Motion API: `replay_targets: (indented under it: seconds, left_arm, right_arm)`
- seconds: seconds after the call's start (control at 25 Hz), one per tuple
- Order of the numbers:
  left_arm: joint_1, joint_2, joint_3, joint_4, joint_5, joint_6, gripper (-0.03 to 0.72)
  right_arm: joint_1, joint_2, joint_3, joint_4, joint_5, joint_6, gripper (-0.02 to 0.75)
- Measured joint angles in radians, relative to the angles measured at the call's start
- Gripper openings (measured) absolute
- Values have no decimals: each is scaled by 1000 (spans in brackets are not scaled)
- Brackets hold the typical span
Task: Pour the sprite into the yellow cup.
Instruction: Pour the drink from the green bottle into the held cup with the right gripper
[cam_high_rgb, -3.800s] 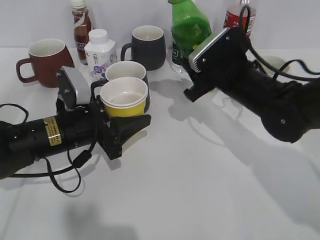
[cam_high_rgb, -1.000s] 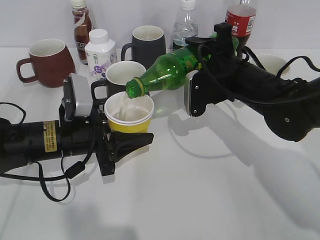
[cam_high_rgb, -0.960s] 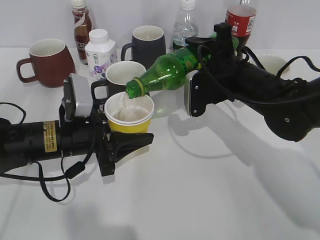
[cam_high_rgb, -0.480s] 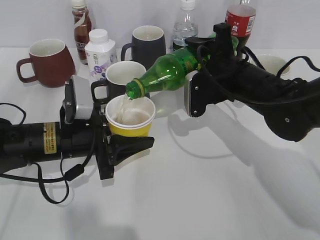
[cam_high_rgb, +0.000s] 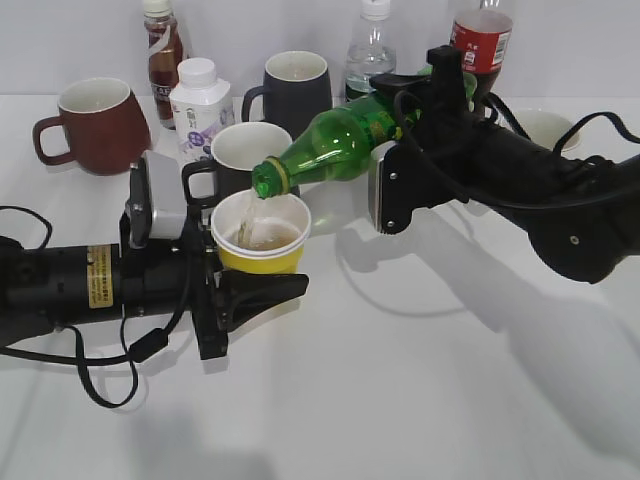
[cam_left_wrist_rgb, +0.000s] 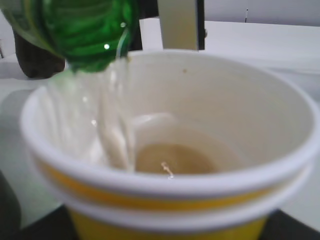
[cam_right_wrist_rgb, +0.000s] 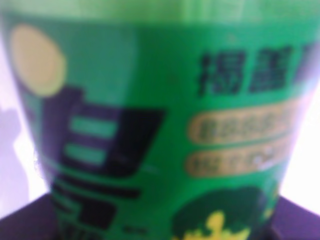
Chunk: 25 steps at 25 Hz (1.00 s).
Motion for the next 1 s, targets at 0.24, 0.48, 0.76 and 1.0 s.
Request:
replay_targets:
  seconds: [0.24, 0.48, 0.76, 1.0]
  left_arm:
    - [0, 0, 0, 0, 0, 0, 399]
    - [0, 0, 0, 0, 0, 0, 399]
    - [0, 0, 0, 0, 0, 0, 399]
    - [0, 0, 0, 0, 1, 0, 398]
  right_arm:
    - [0, 0, 0, 0, 0, -2, 404]
    - [0, 0, 0, 0, 0, -4, 404]
    - [0, 0, 0, 0, 0, -4, 404]
    - [0, 0, 0, 0, 0, -5, 404]
